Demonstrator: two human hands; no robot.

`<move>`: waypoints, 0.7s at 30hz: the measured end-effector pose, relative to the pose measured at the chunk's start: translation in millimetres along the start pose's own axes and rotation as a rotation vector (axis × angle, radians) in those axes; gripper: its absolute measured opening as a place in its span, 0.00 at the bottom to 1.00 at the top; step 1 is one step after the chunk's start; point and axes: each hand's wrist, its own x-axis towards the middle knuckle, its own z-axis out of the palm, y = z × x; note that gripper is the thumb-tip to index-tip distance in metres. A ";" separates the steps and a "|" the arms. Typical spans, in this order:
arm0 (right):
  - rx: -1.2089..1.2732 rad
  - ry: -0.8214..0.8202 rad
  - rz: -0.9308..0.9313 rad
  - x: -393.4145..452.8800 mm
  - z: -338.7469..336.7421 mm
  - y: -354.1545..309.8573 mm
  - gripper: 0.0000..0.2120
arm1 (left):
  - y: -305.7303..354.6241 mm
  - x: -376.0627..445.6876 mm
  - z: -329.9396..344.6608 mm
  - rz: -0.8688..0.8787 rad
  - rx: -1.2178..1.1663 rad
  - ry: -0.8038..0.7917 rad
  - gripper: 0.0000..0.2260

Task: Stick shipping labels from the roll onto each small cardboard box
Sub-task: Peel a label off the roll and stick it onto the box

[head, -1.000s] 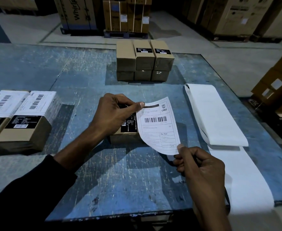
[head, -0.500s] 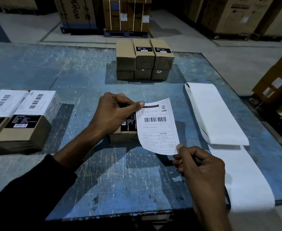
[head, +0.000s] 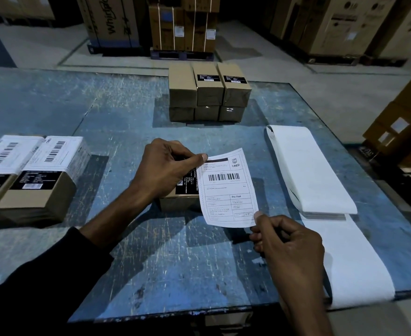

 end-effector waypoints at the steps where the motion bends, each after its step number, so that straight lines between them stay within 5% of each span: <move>1: -0.006 0.003 0.002 -0.2 0.0 -0.3 0.14 | 0.6 -0.1 -0.1 -0.004 0.001 -0.001 0.08; 10: -0.079 0.027 0.011 -6.2 -0.7 -5.2 0.17 | 6.3 -4.3 -1.1 -0.117 -0.003 -0.023 0.09; 16: -0.344 0.113 -0.101 -13.0 -14.5 -12.9 0.15 | 9.3 -7.5 0.0 -0.092 0.257 0.047 0.12; 19: -0.364 0.311 -0.361 -11.6 -21.1 -34.4 0.12 | 14.4 -8.8 -1.0 -0.108 0.349 0.052 0.18; 21: -0.312 0.288 -0.558 -11.8 -16.5 -56.5 0.10 | 16.0 -9.7 -0.6 -0.130 0.360 0.051 0.22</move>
